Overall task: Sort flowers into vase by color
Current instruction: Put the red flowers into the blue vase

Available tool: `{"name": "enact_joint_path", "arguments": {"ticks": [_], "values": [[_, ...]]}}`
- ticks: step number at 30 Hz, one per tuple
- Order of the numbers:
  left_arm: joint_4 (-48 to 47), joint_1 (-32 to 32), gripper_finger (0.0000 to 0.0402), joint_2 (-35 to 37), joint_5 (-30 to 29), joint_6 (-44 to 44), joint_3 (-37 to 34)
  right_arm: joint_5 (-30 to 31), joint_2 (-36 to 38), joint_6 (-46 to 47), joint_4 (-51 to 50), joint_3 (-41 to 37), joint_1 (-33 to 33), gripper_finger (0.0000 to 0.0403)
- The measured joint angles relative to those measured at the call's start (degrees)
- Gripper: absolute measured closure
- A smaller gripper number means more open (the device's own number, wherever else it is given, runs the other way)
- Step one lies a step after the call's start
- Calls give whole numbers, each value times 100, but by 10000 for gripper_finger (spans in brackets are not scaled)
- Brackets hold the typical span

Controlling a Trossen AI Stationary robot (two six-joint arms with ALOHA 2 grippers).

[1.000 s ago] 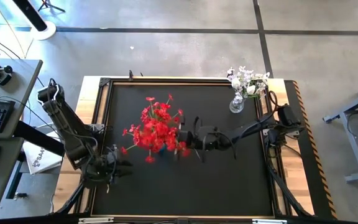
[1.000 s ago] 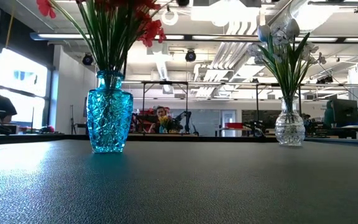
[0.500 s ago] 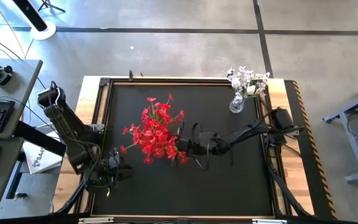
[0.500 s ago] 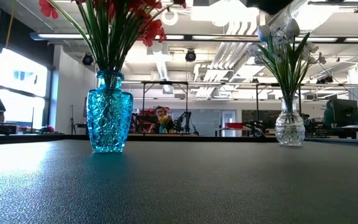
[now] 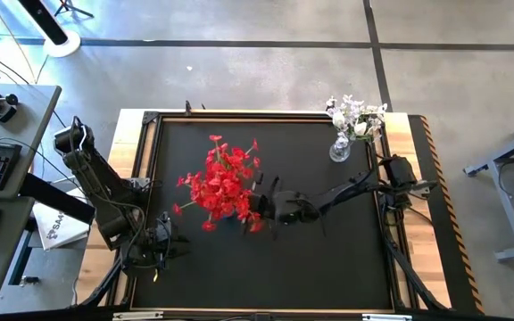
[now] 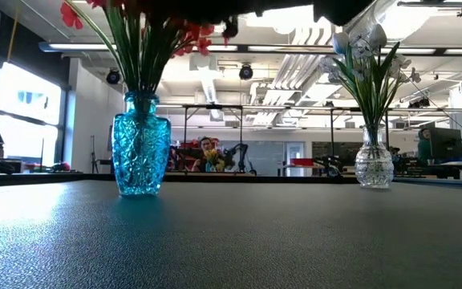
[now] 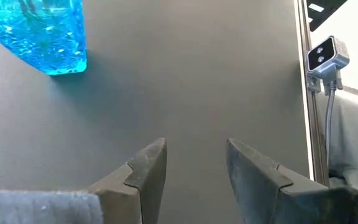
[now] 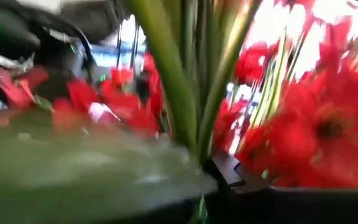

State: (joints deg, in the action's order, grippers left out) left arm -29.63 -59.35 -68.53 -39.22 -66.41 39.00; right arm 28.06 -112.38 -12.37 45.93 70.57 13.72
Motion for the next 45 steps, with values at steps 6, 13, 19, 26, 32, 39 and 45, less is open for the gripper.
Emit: {"name": "enact_joint_path", "arguments": {"ticks": [6, 13, 19, 26, 32, 39, 45], "values": [[6, 2, 250, 2, 215, -101, 0, -577, 0, 951, -1367, 356, -247, 403], [-4, 0, 250, 2, 564, -200, 0, -693, 0, 953, -2371, 848, -112, 403], [-11, 2, 250, 2, 527, -90, 0, -690, 4, 1452, -3719, 1430, -53, 403], [-11, 0, 250, 2, 520, -85, 0, -690, 11, 2234, -4103, 1498, -276, 403], [-10, 0, 250, 2, 480, -20, 0, -670, 11, 2687, -4670, 1492, -376, 388], [-9, 2, 250, 2, 399, -14, 2, -716, 10, 2698, -4770, 1488, -247, 316], [-8, 2, 250, 0, -10, 246, 2, -720, 82, 2702, -5102, 1488, -106, 267]]}}
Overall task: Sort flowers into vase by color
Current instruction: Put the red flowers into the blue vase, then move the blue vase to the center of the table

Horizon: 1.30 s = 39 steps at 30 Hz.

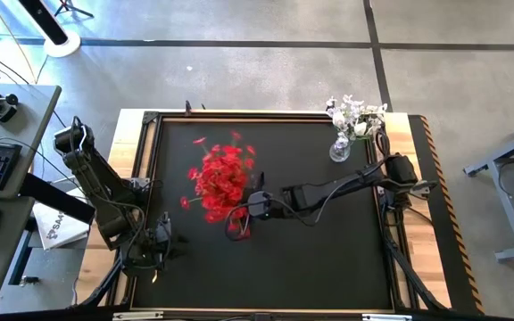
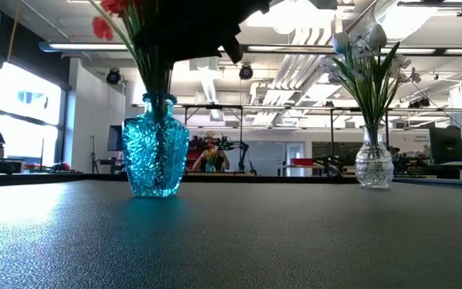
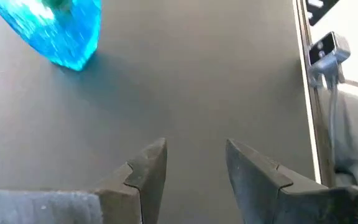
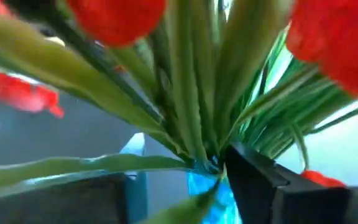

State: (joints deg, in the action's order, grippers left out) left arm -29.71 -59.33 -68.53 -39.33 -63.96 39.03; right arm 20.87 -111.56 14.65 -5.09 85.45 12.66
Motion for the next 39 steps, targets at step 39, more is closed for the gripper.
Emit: {"name": "enact_joint_path", "arguments": {"ticks": [39], "values": [[3404, 775, 297, -138, -912, 1775, -2321, 392, 573, 1512, -216, -2998, 744, 206]]}}
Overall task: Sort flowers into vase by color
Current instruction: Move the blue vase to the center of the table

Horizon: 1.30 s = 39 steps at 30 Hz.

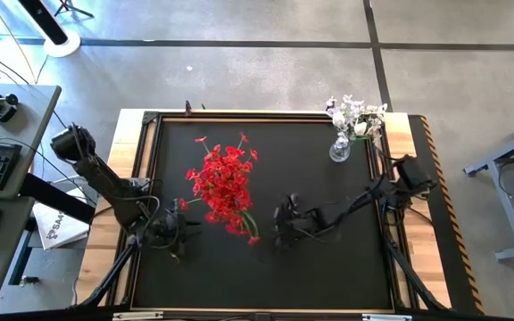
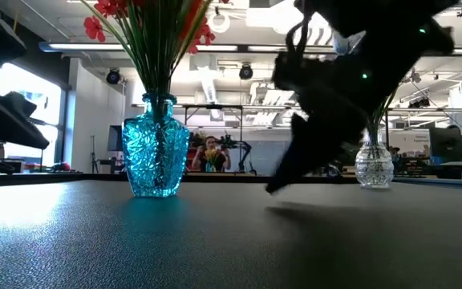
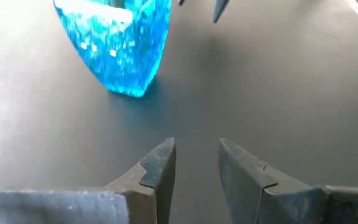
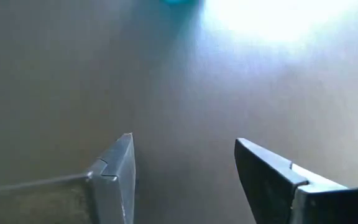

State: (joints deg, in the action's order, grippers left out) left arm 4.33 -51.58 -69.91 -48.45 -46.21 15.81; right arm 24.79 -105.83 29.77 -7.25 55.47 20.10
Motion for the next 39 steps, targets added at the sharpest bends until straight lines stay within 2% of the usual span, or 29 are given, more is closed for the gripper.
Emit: {"name": "enact_joint_path", "arguments": {"ticks": [3, 6, 9, 12, 17, 21, 27, 35, 39], "values": [[227, 190, 298, 0, -49, 322, 0, 409, 8, -257, 1730, -419, 150, 208], [313, 346, 298, 0, -92, 503, 2, 413, -25, -970, 3528, -730, 176, 208], [307, 426, 298, -2, -63, 537, 0, 387, -25, -1516, 4408, -792, 44, 203], [310, 438, 298, -2, -60, 537, 0, 182, -25, -1794, 4439, -640, -145, 179], [311, 438, 298, -2, -59, 535, 0, -576, -23, -1964, 4223, -363, -493, 104], [310, 438, 298, -2, -57, 449, 0, -640, -23, -2361, 4215, -273, -680, 62], [309, 519, 298, -5, -127, 450, 0, -296, -82, -2673, 4710, -270, -754, 64], [334, 858, 298, -7, -210, 746, 2, -733, -633, -2968, 5744, -265, -978, 82], [342, 1047, 298, -7, -177, 994, 2, -871, -831, -2980, 5723, -51, -1053, 82]]}}
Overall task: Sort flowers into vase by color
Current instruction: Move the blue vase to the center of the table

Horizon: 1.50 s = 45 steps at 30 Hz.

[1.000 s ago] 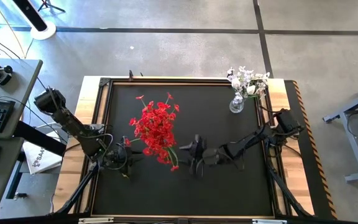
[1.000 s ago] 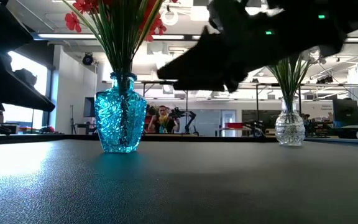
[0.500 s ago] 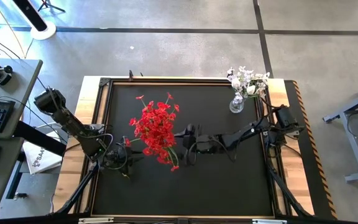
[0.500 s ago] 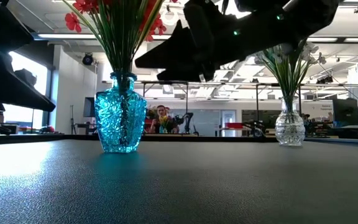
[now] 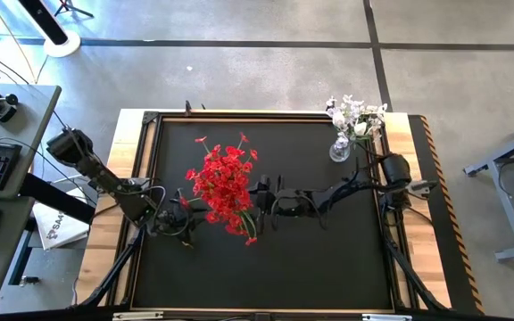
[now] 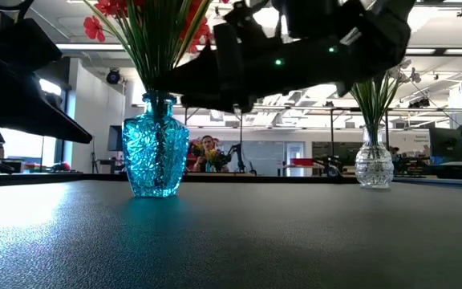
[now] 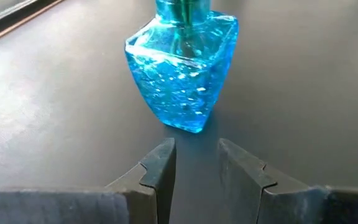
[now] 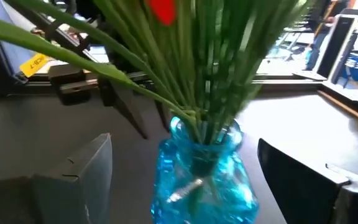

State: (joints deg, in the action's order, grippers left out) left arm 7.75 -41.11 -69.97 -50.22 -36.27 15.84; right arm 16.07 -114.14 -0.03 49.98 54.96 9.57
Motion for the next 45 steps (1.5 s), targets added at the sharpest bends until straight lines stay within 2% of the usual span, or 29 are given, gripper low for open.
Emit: {"name": "enact_joint_path", "arguments": {"ticks": [6, 10, 14, 19, 28, 31, 34, 37, 40, 42, 45], "values": [[102, 275, 298, 0, 13, 302, 0, -325, -267, 10, -488, 635, -143, 82], [259, 425, 298, 0, 108, 604, -2, -261, -389, 7, -1016, 986, -184, 85], [402, 574, 298, 0, 260, 853, 0, -260, -427, 2, -1070, 1097, -182, 107], [573, 774, 298, 0, 333, 1073, 0, -212, -428, 126, -1079, 1097, -189, 172], [606, 919, 298, 0, 811, 1082, 0, -258, -368, 764, -1485, 1097, -246, 330], [576, 919, 298, 0, 814, 992, 0, -221, -157, 897, -1928, 1095, -240, 361], [531, 919, 298, 0, 814, 952, -2, -20, 170, 991, -2589, 1077, -178, 372], [485, 919, 298, 0, 814, 905, -2, 418, 604, 964, -2957, 828, -86, 373], [302, 923, 298, 0, 811, 802, -2, 654, 1041, 1251, -2796, 163, -129, 375], [229, 923, 298, 0, 800, 780, -4, 622, 1272, 1475, -2447, -364, -255, 375], [247, 923, 298, 0, 783, 786, -4, 625, 1518, 1498, -1322, -1024, -337, 376]]}}
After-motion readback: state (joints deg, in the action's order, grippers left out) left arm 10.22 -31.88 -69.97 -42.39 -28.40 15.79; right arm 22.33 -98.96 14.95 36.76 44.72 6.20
